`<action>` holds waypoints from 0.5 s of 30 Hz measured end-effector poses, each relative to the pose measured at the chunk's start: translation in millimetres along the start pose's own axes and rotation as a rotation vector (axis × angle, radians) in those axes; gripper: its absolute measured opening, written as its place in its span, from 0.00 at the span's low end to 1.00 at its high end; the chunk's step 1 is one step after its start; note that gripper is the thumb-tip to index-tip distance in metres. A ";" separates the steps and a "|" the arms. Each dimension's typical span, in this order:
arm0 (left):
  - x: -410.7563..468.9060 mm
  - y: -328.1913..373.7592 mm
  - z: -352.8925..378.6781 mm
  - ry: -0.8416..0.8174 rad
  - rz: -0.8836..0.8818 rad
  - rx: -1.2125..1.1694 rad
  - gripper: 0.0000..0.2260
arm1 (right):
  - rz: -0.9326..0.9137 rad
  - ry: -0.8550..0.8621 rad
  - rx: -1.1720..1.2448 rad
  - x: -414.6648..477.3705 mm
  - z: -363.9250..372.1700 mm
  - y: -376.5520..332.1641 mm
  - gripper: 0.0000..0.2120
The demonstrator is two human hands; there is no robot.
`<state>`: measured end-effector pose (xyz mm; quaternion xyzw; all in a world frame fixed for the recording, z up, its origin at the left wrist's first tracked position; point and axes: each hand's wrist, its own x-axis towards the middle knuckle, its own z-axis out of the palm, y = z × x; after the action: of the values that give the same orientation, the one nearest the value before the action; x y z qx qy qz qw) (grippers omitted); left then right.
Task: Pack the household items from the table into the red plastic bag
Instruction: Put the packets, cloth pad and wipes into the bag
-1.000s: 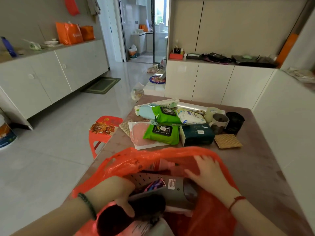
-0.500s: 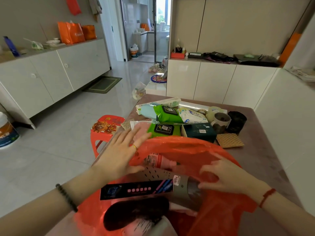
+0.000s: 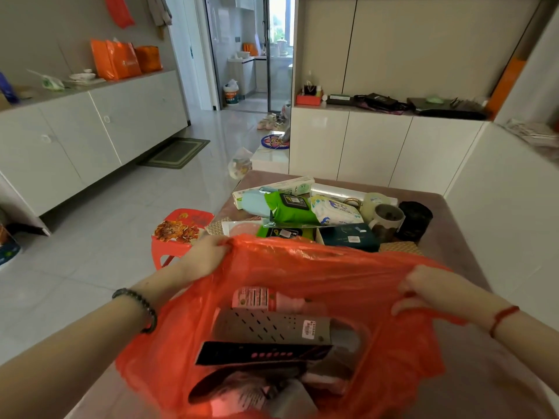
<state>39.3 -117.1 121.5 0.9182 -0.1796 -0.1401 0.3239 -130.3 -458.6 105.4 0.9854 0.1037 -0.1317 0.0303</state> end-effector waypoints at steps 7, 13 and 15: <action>14.8 8.1 -19.6 0.080 -0.137 -0.480 0.15 | 0.017 0.184 -0.006 31.0 -29.8 27.7 0.28; 21.0 -11.0 -10.7 -0.359 -0.179 -0.323 0.16 | 0.035 -0.006 0.065 17.8 1.6 23.0 0.33; 26.8 -13.2 -12.3 -0.467 -0.225 -0.208 0.15 | 0.058 -0.056 0.213 12.5 12.7 21.1 0.34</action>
<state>71.1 -112.1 118.4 0.8371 -0.1307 -0.4007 0.3488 -117.3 -477.8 90.5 0.9815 0.0596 -0.1687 -0.0677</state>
